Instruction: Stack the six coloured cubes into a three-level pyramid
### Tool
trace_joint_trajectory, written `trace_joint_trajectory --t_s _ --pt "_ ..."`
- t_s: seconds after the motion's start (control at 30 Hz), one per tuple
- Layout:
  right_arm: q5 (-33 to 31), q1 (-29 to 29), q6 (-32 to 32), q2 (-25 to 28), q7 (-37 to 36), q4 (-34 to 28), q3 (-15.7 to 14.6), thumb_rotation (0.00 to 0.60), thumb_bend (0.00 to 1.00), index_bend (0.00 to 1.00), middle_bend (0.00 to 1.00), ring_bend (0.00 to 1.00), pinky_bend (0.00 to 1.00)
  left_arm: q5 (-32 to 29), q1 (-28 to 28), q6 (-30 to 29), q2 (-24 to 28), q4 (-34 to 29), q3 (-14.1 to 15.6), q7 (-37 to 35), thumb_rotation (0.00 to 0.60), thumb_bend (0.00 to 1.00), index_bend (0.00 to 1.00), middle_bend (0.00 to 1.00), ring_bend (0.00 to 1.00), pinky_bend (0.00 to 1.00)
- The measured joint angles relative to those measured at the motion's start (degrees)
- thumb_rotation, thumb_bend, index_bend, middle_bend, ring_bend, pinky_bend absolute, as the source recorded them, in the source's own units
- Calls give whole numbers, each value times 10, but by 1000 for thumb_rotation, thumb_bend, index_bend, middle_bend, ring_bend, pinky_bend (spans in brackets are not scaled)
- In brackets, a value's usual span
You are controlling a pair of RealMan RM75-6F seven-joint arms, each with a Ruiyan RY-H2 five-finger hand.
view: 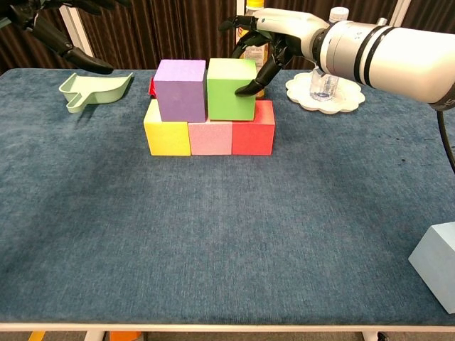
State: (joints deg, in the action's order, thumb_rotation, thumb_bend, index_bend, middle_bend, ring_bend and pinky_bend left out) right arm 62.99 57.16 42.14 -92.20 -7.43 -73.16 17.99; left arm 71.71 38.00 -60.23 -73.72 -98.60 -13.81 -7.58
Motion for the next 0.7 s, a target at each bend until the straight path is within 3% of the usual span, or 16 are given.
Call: trace_joint_trajectory --t_s 0.5,0.7 --pt "-1 5 -9 -13 0 13 1 600 129 0 331 0 0 3 -1 2 -1 5 1 -9 600 21 85 114 103 109" --pt "-3 3 -10 -14 -1 11 2 600 121 0 228 0 0 5 -2 0 -2 7 1 -12 600 20 85 114 103 109"
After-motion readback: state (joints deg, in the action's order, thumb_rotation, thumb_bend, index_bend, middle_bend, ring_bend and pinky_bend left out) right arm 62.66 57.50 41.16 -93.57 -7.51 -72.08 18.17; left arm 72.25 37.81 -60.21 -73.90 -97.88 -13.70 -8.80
